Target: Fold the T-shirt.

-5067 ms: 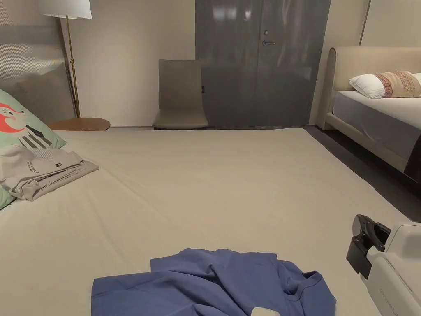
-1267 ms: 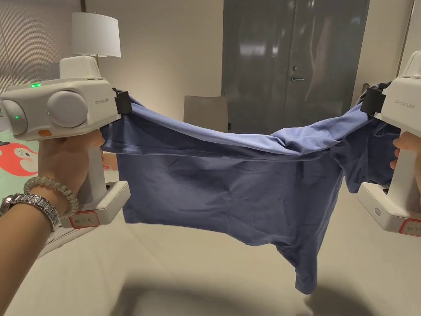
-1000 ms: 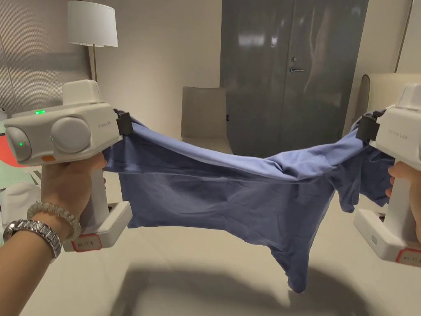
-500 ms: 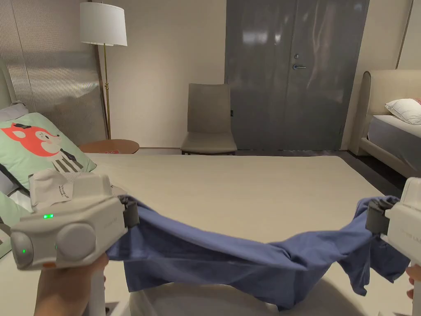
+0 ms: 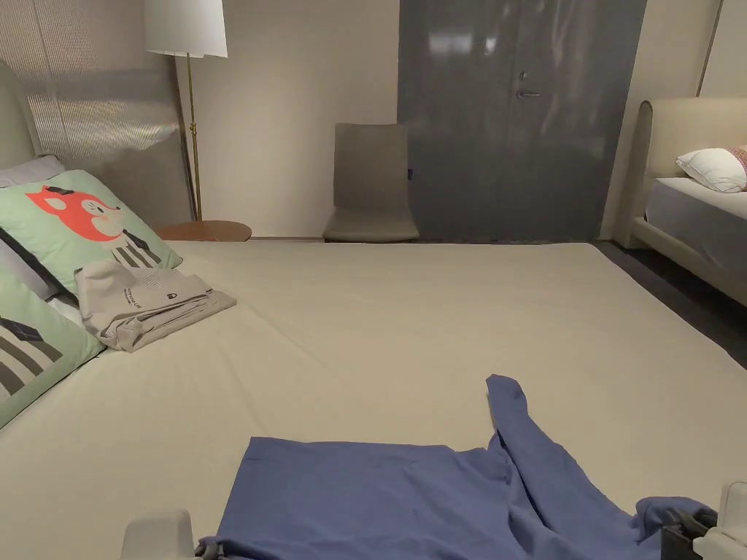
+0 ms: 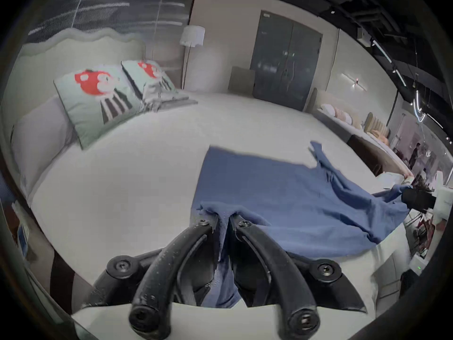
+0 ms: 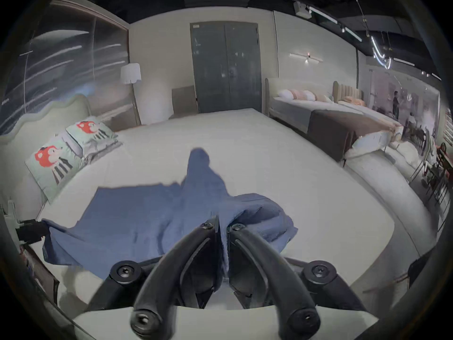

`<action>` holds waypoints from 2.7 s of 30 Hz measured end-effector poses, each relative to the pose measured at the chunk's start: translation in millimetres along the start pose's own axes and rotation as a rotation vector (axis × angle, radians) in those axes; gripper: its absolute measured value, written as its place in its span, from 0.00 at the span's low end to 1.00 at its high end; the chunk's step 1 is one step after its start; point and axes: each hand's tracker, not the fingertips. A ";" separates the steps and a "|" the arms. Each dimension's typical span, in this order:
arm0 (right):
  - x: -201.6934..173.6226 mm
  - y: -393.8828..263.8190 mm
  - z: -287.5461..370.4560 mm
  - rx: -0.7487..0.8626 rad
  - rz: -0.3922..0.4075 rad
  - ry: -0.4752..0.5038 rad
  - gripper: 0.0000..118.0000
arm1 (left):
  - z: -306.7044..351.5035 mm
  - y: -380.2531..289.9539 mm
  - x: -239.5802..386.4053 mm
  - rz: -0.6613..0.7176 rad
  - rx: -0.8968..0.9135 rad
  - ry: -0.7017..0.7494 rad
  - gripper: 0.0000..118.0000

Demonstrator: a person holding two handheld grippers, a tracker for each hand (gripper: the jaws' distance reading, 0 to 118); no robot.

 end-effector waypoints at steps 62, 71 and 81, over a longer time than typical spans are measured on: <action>-21.0 42.9 -143.7 0.094 0.083 -0.056 0.01 | -299.9 139.7 4.4 -0.098 -0.264 0.103 0.40; -16.9 71.5 -228.7 -0.066 0.110 -0.054 0.94 | -251.2 152.4 2.8 -0.061 -0.146 0.048 0.02; -14.2 62.3 -301.4 -0.281 0.077 -0.037 0.42 | -220.3 153.9 -0.8 -0.073 -0.089 0.061 0.02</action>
